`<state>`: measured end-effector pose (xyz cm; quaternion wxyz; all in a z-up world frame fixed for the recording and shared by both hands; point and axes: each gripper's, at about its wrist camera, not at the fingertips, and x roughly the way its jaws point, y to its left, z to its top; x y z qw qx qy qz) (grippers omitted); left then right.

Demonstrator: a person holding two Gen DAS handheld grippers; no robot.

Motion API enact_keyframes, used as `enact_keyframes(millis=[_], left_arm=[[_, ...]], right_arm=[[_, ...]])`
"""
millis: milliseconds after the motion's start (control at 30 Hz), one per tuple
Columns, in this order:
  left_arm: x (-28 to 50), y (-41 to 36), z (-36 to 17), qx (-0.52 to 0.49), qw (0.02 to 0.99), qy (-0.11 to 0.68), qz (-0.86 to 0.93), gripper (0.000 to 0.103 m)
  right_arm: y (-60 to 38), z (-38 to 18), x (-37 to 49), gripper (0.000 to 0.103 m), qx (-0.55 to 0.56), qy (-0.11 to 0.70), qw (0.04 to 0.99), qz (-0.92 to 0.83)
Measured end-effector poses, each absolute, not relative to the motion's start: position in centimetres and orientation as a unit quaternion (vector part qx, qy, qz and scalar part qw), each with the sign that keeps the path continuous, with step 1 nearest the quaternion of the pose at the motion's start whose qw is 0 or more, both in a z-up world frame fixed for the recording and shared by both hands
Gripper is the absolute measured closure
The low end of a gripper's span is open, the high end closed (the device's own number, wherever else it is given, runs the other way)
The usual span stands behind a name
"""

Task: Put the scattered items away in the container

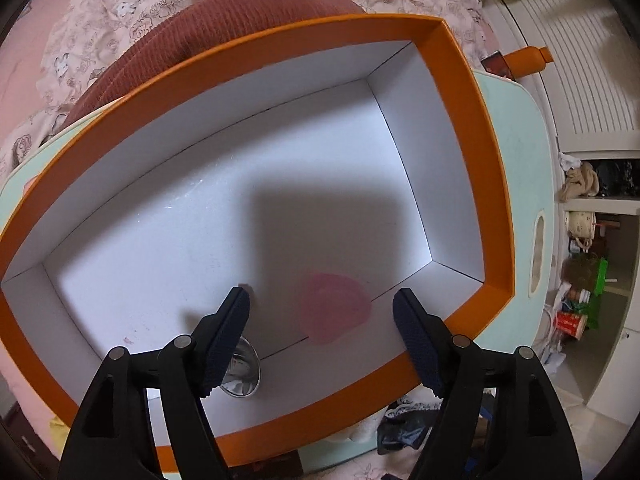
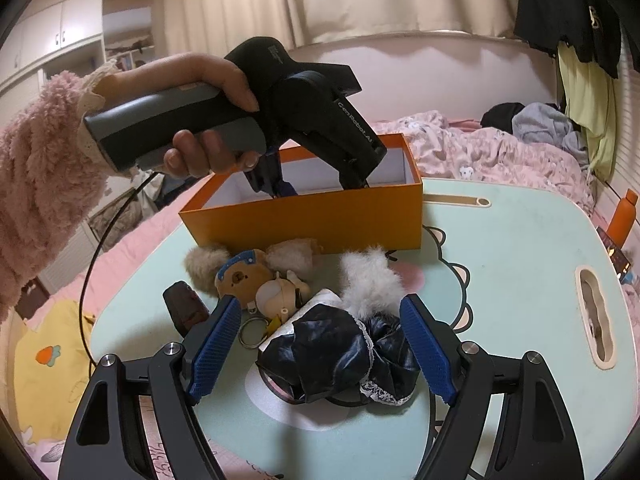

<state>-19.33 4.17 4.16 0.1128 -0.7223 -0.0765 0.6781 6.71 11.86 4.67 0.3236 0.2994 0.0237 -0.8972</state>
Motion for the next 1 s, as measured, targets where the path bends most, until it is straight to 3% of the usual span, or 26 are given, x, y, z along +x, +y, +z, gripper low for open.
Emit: enact_keyframes(millis=[167,233,300,400,433,867,967,1000], left_arm=[[-18.2,5.4,4.8,-0.692,0.095,-0.022,0.716,0.039],[-17.8,5.5,4.9,-0.685,0.088,-0.005,0.723,0.052],[-17.6,5.2,5.1,-0.682,0.089,-0.008,0.726,0.058],[-17.8,4.7,5.3,-0.678,0.082,-0.009,0.731,0.083],[-18.1,4.5,5.3,-0.676,0.080,-0.010,0.733,0.086],[-18.3,2.6,8.0,-0.650,0.104,-0.042,0.752,0.088],[-18.0,2.5,7.7,-0.667,0.104,-0.068,0.735,0.071],[-17.7,2.6,7.8,-0.668,0.113,-0.077,0.732,0.060]], right_arm=[[12.0,4.6,6.8,0.021,0.301,0.019,0.323,-0.897],[12.0,4.6,6.8,0.021,0.301,0.017,0.323,-0.897],[12.0,4.6,6.8,0.021,0.302,0.016,0.323,-0.897],[12.0,4.6,6.8,0.021,0.303,0.016,0.323,-0.896],[12.0,4.6,6.8,0.021,0.303,0.016,0.323,-0.896],[11.9,4.4,6.8,0.021,0.309,0.012,0.322,-0.895],[11.9,4.3,6.8,0.020,0.309,0.011,0.322,-0.895],[11.9,4.3,6.8,0.020,0.309,0.011,0.322,-0.895]])
